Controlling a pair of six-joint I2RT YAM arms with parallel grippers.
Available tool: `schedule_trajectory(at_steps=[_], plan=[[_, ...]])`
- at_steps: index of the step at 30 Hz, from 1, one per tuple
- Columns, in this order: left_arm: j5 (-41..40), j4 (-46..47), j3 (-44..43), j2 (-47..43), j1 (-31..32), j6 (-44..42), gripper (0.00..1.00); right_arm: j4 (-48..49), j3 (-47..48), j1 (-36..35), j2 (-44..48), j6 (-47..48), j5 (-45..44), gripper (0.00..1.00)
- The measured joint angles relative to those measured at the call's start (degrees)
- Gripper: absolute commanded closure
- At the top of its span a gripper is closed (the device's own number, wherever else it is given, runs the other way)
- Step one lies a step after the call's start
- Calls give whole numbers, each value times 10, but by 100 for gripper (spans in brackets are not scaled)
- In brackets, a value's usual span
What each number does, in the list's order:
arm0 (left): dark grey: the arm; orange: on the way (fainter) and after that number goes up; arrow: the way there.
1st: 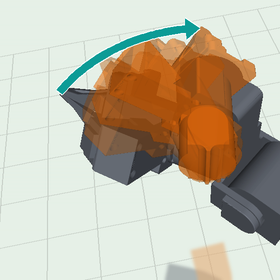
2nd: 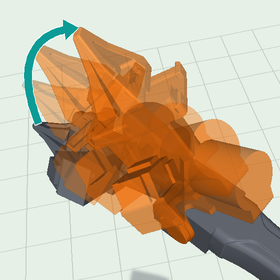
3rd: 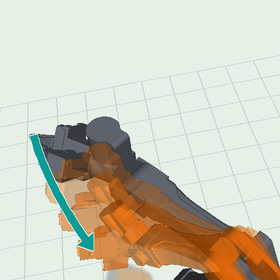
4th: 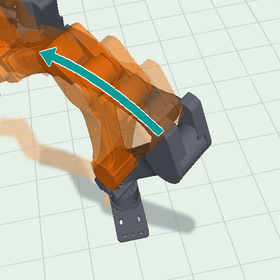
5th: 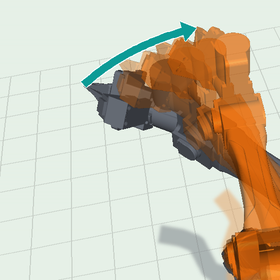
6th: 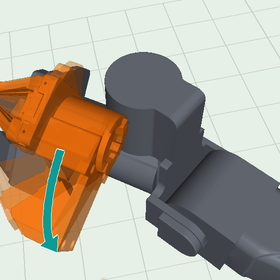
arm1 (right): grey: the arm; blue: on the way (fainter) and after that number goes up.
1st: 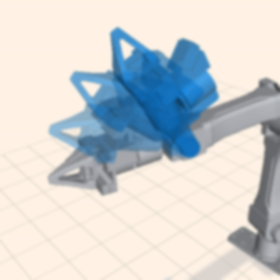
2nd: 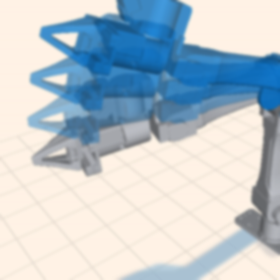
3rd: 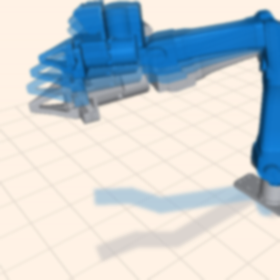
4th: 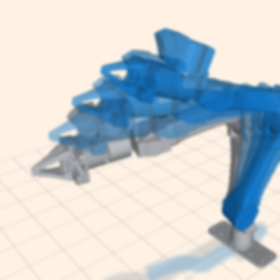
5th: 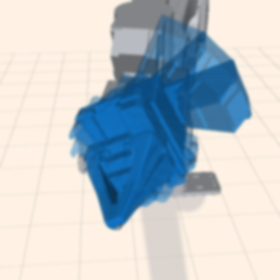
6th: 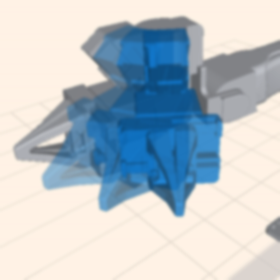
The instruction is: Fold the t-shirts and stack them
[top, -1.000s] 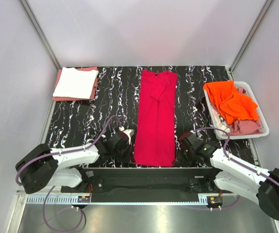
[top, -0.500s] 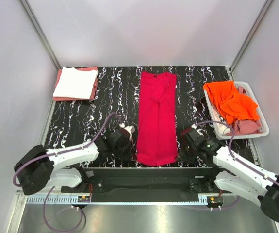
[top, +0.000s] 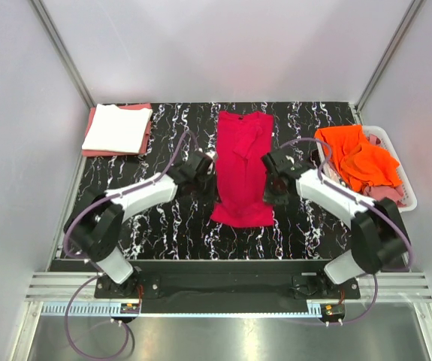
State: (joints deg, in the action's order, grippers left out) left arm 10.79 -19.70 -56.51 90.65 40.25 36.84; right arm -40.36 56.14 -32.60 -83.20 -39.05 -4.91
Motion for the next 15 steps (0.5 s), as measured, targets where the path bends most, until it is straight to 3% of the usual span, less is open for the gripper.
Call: schedule_trajectory(at_steps=[15], plan=[[35, -50, -332, 235, -115, -86, 100, -1, 297, 126, -240, 155, 17, 100]])
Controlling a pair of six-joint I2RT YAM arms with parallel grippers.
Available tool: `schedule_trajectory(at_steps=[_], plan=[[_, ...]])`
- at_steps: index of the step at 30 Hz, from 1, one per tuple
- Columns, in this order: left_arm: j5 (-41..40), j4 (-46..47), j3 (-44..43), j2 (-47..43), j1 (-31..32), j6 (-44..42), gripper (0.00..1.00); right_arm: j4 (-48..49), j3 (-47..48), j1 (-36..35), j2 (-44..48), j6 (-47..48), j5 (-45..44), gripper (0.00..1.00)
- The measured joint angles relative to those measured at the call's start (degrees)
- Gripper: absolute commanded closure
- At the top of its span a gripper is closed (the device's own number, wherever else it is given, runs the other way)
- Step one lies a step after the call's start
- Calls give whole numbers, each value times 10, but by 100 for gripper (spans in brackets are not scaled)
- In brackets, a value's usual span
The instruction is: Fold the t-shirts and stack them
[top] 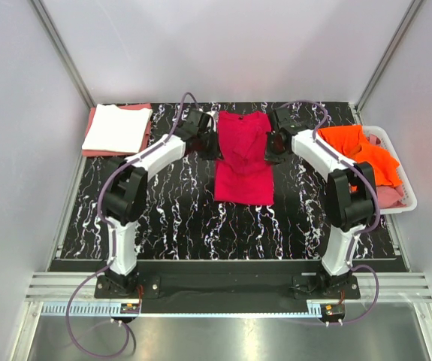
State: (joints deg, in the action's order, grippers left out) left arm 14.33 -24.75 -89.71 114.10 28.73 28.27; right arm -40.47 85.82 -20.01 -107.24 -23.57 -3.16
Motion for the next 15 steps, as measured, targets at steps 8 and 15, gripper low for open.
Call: schedule_trajectory(at_steps=[8, 15], plan=[[23, -17, -93, 82, -33, -8, 100, -10, 101, 34, -74, 37, 17, 100], [40, -25, -150, 128, -53, -9, 100, -15, 167, 49, -131, 59, 38, 100]])
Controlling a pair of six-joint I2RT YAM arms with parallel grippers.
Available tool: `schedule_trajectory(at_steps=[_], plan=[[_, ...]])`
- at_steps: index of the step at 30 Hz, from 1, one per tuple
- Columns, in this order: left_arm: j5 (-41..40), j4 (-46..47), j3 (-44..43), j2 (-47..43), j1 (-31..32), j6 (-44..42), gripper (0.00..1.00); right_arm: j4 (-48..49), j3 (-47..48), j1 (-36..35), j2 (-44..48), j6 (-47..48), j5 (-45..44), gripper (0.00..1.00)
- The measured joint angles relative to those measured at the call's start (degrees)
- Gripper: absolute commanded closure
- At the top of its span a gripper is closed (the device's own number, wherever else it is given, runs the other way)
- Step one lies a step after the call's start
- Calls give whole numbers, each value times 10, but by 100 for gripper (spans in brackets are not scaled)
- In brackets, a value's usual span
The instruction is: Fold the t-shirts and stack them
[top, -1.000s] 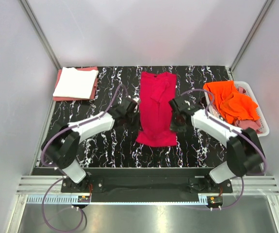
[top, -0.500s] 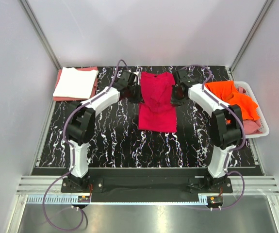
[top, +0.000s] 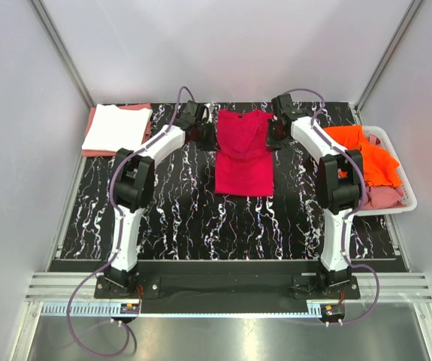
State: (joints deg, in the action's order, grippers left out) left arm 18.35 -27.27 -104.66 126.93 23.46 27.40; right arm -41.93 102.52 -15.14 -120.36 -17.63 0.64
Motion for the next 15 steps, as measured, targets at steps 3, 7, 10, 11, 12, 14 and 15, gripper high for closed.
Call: schedule_trajectory(at_steps=[3, 7, 10, 11, 12, 14, 15], plan=[[0, -5, -22, 16, -3, -1, 100, 1, 24, 1, -27, 10, 4, 100], [-3, -9, -45, 36, -6, -4, 100, 2, 30, 2, -48, 16, 3, 100], [-3, -18, -54, 44, -7, -7, 100, 2, 30, 2, -54, 17, 3, 100], [-4, -20, -59, 47, -7, -9, 96, 2, 31, 2, -54, 18, 3, 100], [-5, -22, -65, 50, -7, -9, 91, 1, 33, 2, -54, 18, 3, 100], [-11, -25, -74, 55, -7, -14, 78, 3, 41, 3, -54, 18, 3, 88], [-16, -28, -79, 57, -7, -13, 78, 4, 46, 3, -54, 18, 1, 82]])
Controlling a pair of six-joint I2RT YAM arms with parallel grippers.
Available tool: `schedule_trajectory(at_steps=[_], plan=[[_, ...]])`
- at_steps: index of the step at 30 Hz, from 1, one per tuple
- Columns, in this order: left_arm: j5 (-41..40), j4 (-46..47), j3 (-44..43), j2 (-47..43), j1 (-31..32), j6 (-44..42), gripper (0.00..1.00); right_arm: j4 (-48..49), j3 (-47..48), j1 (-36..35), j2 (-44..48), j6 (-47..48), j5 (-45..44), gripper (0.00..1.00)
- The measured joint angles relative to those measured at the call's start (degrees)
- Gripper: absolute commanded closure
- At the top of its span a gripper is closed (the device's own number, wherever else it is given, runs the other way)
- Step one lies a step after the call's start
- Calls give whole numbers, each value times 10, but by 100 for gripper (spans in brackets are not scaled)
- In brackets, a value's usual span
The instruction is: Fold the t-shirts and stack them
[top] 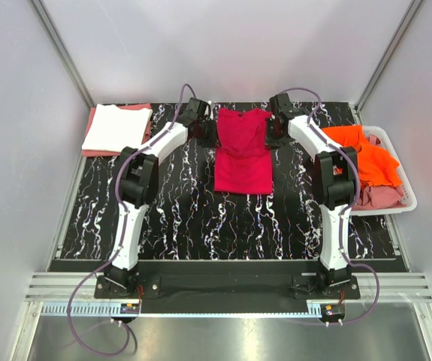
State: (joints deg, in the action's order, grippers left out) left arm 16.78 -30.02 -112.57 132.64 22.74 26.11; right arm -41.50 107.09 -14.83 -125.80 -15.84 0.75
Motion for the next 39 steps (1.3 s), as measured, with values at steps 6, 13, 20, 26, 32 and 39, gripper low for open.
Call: schedule_trajectory(at_steps=[6, 13, 20, 26, 32, 39], plan=[[-50, -5, -10, 6, -6, 2, 66, 12, 36, 11, -19, -1, -7, 66], [-148, -10, 84, -67, -3, 11, 64, 14, 11, 25, 4, -14, 19, 78], [-134, 17, 90, -80, 38, 3, 65, 35, -49, 24, 33, -32, 76, 84], [-105, 22, 25, -13, 40, -10, 65, 47, -62, 24, 33, -42, 102, 83], [-97, 11, -5, 29, 16, -13, 62, 56, -93, 24, 35, -53, 103, 70], [-80, -5, 116, -80, -8, -24, 52, 38, -196, 24, 117, -75, 110, 56]])
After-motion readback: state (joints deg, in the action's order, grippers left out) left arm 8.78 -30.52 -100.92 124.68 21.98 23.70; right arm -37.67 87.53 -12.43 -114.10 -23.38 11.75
